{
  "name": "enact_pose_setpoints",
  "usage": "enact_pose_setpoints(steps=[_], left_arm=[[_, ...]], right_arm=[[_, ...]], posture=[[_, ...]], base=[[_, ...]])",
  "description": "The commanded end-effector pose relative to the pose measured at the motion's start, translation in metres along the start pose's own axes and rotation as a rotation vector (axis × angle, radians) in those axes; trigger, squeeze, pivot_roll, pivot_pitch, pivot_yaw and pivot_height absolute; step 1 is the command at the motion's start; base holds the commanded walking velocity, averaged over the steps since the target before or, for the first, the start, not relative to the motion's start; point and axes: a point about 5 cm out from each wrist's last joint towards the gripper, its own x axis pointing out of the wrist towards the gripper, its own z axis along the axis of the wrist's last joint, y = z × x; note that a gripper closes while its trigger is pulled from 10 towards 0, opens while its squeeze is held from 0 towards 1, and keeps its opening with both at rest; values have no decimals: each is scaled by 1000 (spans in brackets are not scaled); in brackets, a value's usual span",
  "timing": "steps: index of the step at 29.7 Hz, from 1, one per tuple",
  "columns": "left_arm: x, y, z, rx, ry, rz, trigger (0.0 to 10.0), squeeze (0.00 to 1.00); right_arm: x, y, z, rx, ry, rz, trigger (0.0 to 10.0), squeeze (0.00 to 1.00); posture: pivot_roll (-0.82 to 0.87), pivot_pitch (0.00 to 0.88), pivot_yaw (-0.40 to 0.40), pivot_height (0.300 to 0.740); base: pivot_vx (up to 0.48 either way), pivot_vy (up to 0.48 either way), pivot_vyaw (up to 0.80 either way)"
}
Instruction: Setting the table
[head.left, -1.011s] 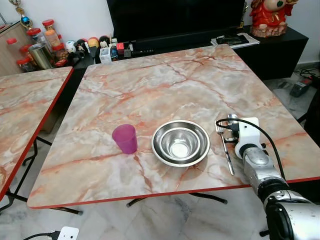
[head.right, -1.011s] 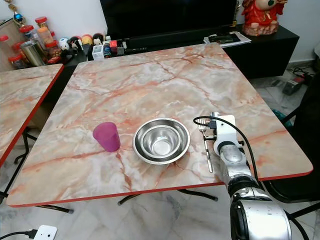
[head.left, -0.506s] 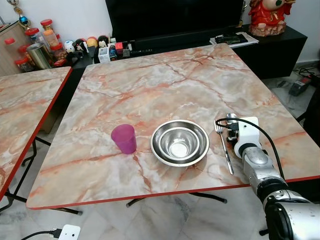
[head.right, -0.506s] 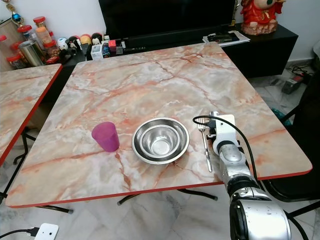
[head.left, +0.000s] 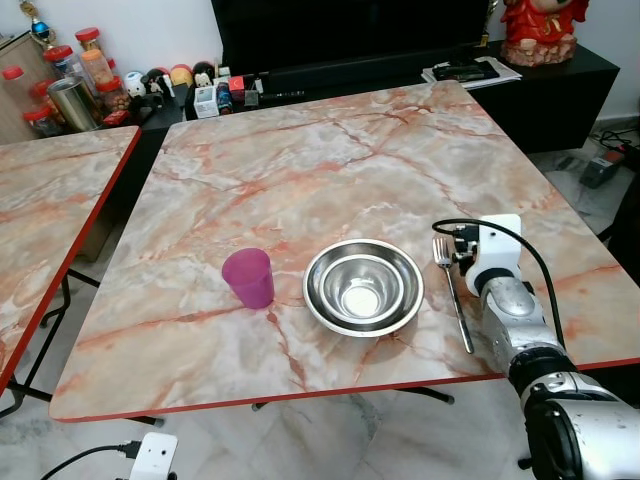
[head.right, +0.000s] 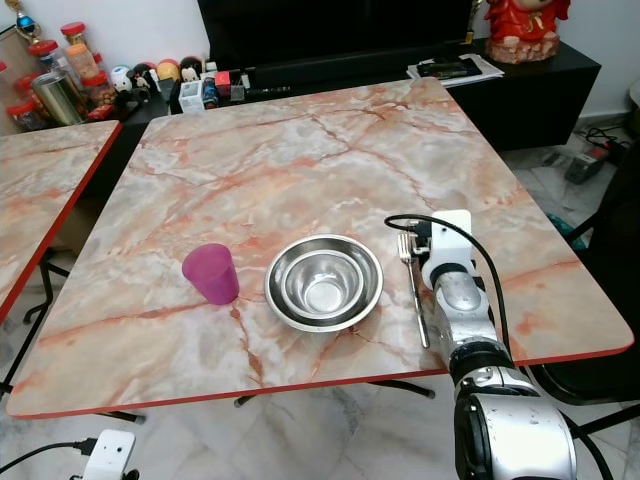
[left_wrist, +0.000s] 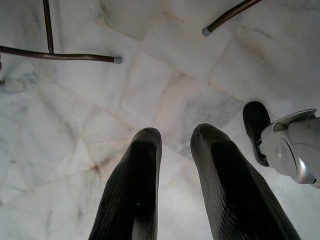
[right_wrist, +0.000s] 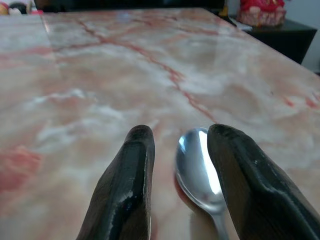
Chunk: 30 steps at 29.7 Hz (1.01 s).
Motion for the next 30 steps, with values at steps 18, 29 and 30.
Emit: enact_pose_setpoints(steps=[18,29,30], left_arm=[[6,-11,15,-135,-17,56,10000,0],[6,-15,15,-171,-23,65,10000,0],[6,-15,15,-172,-23,64,10000,0]], right_arm=[[-5,70,65,110,-346,124,10000,0],[-14,92,72,127,-386,183,10000,0],[-14,92,72,127,-386,183,10000,0]], posture=[[23,0,86,740],[15,0,74,740],[16,0,73,740]], base=[[0,0,0],[0,179,0],[0,330,0]])
